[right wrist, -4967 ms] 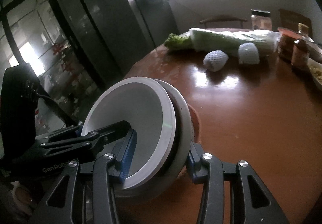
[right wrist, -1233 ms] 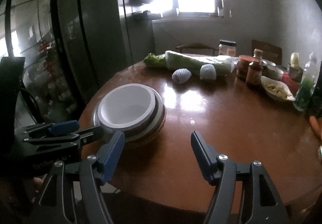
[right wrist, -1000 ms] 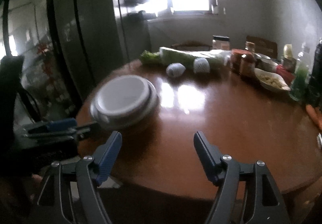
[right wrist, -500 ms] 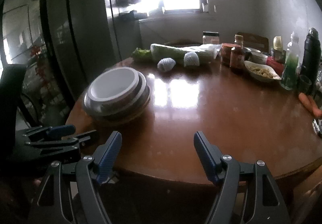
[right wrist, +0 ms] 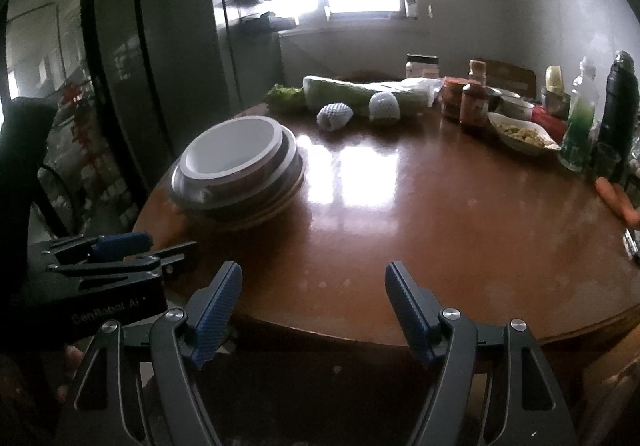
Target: Organize plates and bowls
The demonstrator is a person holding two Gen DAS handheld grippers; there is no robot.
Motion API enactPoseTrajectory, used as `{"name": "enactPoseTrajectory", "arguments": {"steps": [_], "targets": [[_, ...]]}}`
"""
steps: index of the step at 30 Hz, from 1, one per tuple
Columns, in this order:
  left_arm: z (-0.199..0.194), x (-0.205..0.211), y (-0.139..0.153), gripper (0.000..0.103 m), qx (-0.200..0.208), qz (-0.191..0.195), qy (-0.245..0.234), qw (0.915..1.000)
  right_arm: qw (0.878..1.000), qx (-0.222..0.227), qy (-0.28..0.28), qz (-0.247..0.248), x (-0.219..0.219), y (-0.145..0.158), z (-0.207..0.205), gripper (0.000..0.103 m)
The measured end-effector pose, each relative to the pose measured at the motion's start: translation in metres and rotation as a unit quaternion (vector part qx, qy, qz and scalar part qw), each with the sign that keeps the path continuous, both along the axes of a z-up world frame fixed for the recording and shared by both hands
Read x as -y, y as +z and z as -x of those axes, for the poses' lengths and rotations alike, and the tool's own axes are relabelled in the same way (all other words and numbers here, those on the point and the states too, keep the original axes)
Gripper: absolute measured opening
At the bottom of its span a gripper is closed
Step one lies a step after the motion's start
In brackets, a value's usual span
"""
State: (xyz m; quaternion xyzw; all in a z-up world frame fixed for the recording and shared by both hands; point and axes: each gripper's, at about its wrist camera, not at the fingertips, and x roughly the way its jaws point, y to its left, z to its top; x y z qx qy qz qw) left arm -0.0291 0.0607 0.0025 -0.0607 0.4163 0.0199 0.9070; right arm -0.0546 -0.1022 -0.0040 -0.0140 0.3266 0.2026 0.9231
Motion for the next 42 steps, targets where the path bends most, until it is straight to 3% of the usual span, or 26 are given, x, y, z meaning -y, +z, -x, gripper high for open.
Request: {"name": "enactPoseTrajectory", "arguments": {"steps": [42], "targets": [[-0.0024, 0.0003, -0.0086, 0.064, -0.019, -0.015, 0.005, 0.9997, 1.0, -0.023, -0.006, 0.002, 0.0009, -0.0088, -0.0041, 0.075]]}}
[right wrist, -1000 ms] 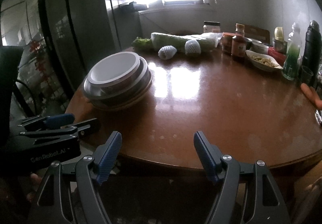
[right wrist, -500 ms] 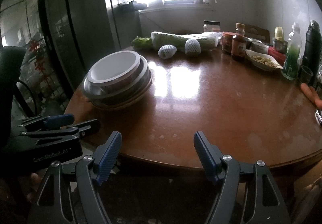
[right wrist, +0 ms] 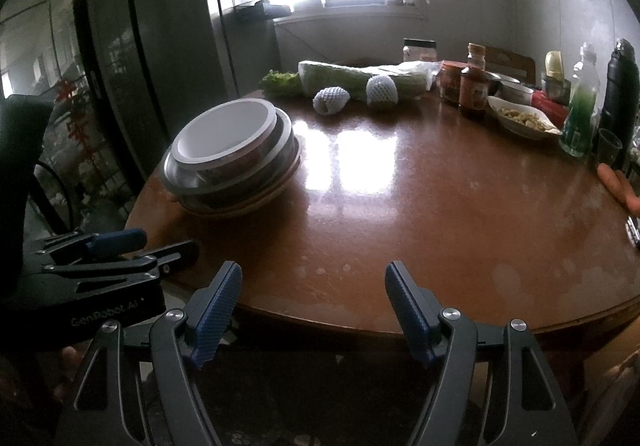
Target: Organize plates and bowls
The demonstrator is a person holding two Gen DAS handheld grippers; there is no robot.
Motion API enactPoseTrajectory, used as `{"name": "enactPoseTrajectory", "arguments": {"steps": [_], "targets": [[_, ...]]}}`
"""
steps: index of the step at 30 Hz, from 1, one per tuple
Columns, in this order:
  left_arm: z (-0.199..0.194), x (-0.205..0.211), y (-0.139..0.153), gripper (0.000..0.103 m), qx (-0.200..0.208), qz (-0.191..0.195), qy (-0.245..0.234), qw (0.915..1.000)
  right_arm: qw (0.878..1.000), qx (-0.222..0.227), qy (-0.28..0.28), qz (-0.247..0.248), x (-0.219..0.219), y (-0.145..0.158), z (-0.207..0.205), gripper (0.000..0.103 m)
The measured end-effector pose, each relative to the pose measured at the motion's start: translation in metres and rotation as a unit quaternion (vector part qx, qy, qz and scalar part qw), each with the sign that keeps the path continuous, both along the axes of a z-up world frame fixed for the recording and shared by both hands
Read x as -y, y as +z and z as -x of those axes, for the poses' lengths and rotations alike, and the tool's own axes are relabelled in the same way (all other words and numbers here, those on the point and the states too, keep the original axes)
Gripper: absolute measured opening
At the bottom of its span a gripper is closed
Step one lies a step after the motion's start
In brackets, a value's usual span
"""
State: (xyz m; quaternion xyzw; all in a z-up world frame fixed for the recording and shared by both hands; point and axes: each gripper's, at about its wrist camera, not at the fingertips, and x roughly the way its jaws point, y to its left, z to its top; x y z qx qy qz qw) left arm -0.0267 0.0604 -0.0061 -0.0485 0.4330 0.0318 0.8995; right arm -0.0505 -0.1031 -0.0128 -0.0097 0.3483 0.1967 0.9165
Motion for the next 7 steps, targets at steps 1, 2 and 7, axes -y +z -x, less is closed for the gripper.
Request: {"name": "enactPoseTrajectory", "arguments": {"steps": [1, 2, 7], "targets": [[0.0, -0.0004, 0.0001, 0.064, 0.001, -0.001, 0.002, 1.0, 1.0, 0.0, 0.0, 0.0, 0.0006, -0.0001, 0.0, 0.075], [-0.0001, -0.0013, 0.0001, 0.064, 0.002, -0.002, 0.004, 1.0, 1.0, 0.0, -0.001, 0.0, 0.0001, 0.0001, 0.0001, 0.075], [0.0003, -0.0055, 0.0028, 0.064, 0.009, -0.001, 0.008, 0.9999, 1.0, -0.001, -0.001, 0.0, 0.0009, -0.0009, -0.0001, 0.075]]}}
